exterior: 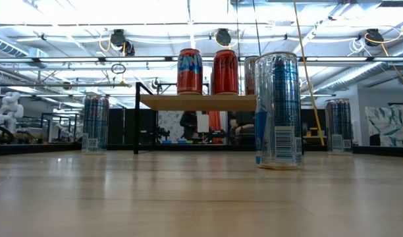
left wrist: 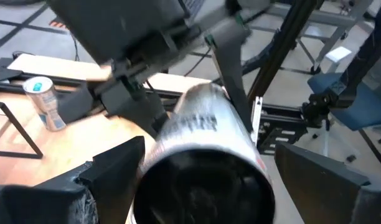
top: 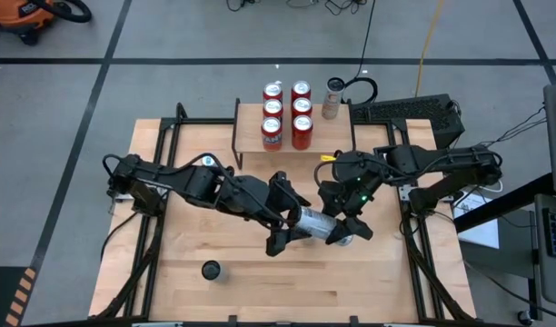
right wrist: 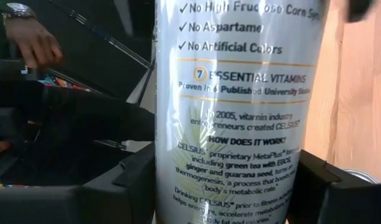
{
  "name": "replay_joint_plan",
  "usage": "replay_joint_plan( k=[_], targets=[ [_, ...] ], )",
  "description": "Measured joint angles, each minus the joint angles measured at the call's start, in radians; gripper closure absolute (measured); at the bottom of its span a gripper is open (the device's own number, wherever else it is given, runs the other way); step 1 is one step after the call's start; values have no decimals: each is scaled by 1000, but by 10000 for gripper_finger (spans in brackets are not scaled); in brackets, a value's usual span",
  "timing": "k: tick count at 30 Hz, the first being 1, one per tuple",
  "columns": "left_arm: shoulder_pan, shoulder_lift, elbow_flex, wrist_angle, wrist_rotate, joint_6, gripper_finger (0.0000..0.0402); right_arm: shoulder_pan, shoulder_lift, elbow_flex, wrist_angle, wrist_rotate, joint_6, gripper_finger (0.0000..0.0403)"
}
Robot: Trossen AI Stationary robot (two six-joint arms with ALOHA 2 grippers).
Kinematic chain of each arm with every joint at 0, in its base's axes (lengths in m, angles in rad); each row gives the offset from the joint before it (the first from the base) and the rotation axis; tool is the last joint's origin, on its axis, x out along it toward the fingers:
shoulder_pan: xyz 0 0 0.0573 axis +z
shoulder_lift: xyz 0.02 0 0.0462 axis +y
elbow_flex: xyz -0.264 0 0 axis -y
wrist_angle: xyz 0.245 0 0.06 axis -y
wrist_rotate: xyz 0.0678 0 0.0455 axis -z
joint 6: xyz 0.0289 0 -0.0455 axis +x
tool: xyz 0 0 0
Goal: Place canned beverage on shelf
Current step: Put the right white-yellow soda can on the shelf aligned with the other white-yellow soda can
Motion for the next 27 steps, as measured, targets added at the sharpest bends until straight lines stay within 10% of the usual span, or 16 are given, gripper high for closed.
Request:
replay_joint_plan(
  k=[27],
  targets=[
    [0, 0, 0, -63, 28, -27, 151, 1, 17, 0, 2, 19, 23, 153]
  ],
)
